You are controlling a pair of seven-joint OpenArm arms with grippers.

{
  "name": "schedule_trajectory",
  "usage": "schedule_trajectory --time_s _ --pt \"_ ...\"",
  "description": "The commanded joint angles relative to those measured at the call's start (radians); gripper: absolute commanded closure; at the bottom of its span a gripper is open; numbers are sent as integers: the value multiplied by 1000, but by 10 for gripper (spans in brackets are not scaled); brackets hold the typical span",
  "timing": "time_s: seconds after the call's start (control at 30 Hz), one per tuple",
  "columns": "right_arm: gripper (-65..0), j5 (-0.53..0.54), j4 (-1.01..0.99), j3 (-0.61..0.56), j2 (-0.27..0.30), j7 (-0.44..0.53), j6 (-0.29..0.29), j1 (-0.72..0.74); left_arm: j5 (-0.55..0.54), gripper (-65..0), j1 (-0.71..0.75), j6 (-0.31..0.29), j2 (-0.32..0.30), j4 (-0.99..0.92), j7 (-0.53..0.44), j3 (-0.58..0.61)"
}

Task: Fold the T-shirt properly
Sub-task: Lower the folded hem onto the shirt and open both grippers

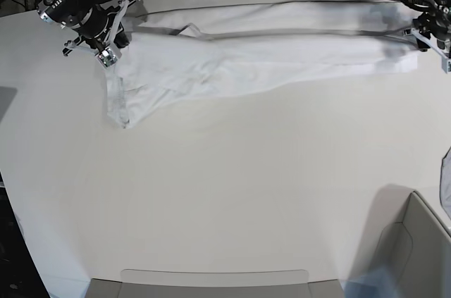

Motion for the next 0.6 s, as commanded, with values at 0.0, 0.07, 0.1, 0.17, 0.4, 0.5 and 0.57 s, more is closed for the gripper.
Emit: schedule_trajectory --time_s 0.0,0.07,0.1,0.17,0.4,0.5,0.57 --pt "0 -3 11 3 12 9 11 4 0 -310 -12 5 -17 6 12 -9" --pt "0 -3 6 3 12 9 11 6 0 -311 -18 5 -20 -3 53 -3" --pt "0 -3 6 3 12 9 11 6 0 -311 -18 5 -22 -3 71 -3" --pt "0 -3 6 3 12 9 11 6 -3 -311 -18 5 -22 0 121 -1" --pt "0 -3 5 3 13 9 11 6 -3 -311 -19 5 -20 -1 174 -1" --pt "0 -3 5 3 13 9 11 7 -1 -311 -59 5 -20 0 208 -1" --pt "0 -3 3 3 13 9 11 15 0 -311 -87 5 -23 3 248 -1"
